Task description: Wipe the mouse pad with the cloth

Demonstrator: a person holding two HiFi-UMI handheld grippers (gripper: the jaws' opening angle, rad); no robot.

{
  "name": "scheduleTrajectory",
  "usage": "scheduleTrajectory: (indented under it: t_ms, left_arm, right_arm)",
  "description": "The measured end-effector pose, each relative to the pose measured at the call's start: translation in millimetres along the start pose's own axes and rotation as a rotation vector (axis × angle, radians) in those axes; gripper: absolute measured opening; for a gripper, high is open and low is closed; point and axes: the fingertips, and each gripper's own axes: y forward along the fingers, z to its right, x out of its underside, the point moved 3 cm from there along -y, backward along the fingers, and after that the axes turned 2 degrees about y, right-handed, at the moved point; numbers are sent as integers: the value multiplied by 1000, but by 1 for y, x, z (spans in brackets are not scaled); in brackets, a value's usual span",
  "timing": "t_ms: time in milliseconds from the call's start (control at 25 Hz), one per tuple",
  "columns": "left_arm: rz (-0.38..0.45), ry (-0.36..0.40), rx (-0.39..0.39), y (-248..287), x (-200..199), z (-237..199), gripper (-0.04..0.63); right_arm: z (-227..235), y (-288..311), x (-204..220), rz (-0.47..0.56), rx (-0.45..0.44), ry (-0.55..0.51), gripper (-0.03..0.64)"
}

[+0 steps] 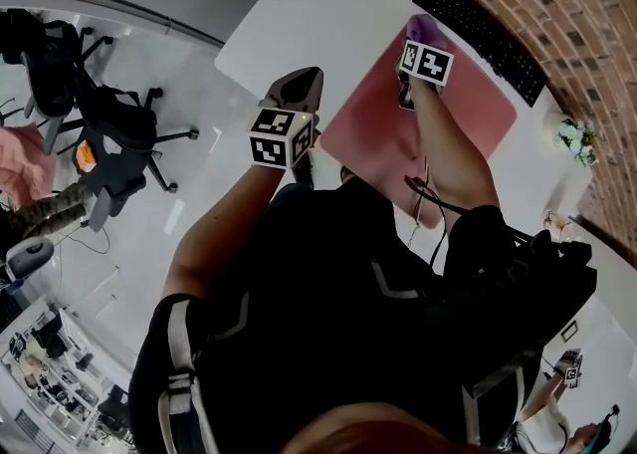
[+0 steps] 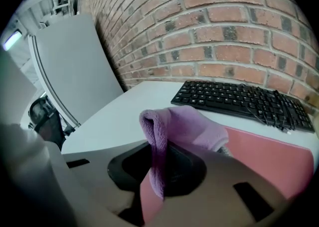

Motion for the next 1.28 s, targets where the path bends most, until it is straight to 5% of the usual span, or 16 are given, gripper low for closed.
scheduleTrajectory:
  t_ms: [440,880,1280]
  left_arm:
    - [51,-1,38,-26,-5,-19,5]
    - [164,74,282,-45,-36,2,5]
    - [314,175,540,-71,-91,55,5]
  right_arm:
    - [-47,-41,-12,101,-104,-9,58]
    - [-84,-190,-45,377,-149,16,59]
    - [-95,-307,-23,604,-26,4,59]
